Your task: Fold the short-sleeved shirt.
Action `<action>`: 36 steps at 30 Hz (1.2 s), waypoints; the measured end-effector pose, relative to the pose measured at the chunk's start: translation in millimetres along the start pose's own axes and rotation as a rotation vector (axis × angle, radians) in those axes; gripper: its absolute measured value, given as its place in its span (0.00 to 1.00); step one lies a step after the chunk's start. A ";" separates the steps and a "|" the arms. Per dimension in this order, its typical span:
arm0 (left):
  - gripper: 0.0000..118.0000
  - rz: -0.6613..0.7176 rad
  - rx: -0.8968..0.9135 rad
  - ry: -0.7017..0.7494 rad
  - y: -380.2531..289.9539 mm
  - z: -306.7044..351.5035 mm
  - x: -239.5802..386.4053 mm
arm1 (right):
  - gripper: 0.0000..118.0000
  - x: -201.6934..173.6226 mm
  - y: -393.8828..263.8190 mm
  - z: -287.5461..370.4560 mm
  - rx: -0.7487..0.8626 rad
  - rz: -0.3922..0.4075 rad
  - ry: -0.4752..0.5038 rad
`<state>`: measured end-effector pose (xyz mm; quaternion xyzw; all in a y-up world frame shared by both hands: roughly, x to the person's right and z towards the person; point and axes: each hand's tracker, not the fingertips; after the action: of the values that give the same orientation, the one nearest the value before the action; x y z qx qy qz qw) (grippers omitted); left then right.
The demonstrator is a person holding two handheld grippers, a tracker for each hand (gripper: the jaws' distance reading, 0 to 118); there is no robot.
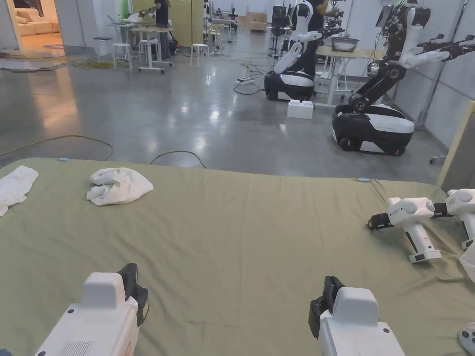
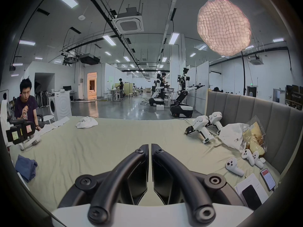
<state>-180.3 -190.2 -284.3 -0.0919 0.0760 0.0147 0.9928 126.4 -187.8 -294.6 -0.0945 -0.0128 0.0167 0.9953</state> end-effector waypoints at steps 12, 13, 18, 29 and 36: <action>0.00 -0.051 0.010 -0.017 9.7 2.9 0.9 | 0.02 -0.8 -1.3 1.1 0.006 -0.017 0.005; 0.00 -0.056 0.009 -0.021 10.6 3.5 0.9 | 0.02 -1.2 -2.0 1.1 0.005 -0.016 0.004; 0.00 -0.078 0.025 -0.023 11.1 6.1 4.8 | 0.02 -3.0 -4.4 1.8 -0.002 -0.020 0.005; 0.73 -0.089 0.054 0.007 16.9 14.7 4.6 | 0.81 -7.5 -7.4 3.1 0.006 0.022 -0.034; 0.76 -0.057 0.031 0.020 14.3 9.0 -1.2 | 0.89 -2.8 -6.3 2.2 0.009 -0.021 -0.044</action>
<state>-180.7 -174.5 -278.0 -0.0786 0.0836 -0.0158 0.9933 123.7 -193.7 -291.3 -0.0897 -0.0355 0.0085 0.9953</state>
